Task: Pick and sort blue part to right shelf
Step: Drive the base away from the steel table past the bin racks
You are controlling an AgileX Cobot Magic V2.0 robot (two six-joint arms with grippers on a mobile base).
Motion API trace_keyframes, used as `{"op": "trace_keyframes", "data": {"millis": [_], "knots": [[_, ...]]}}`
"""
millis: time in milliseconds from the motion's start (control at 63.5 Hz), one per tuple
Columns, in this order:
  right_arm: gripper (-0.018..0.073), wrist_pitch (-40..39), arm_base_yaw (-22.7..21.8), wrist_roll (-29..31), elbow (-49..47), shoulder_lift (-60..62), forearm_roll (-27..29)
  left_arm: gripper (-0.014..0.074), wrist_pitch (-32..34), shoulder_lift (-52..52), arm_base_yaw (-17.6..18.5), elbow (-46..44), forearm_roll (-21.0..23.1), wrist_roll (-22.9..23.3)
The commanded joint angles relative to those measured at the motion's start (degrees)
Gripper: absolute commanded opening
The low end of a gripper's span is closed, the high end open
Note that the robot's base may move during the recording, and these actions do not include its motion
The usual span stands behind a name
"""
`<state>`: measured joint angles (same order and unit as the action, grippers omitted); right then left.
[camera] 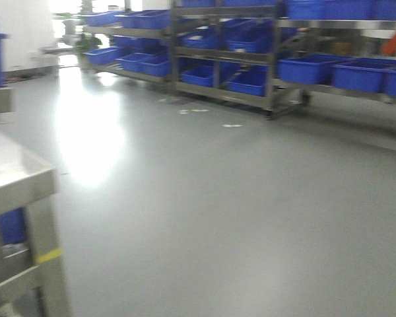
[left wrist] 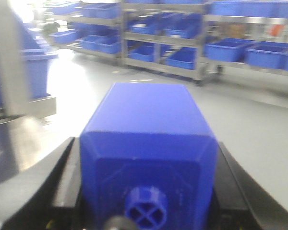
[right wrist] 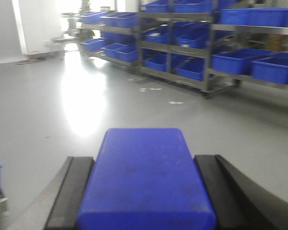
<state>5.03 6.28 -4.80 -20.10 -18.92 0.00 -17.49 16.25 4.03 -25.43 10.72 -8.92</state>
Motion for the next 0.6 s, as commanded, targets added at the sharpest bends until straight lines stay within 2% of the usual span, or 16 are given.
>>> {"op": "trace_keyframes", "data": {"millis": [0, 582], "knots": [[0.0391, -5.03, -0.36, 0.56, -1.72, -0.29, -0.35, 0.0353, 5.1, 0.43, -0.06, -1.73, 0.45, 0.05], [0.0391, -5.03, -0.36, 0.56, -1.72, -0.29, -0.35, 0.0353, 5.1, 0.43, -0.06, -1.73, 0.45, 0.05]]}}
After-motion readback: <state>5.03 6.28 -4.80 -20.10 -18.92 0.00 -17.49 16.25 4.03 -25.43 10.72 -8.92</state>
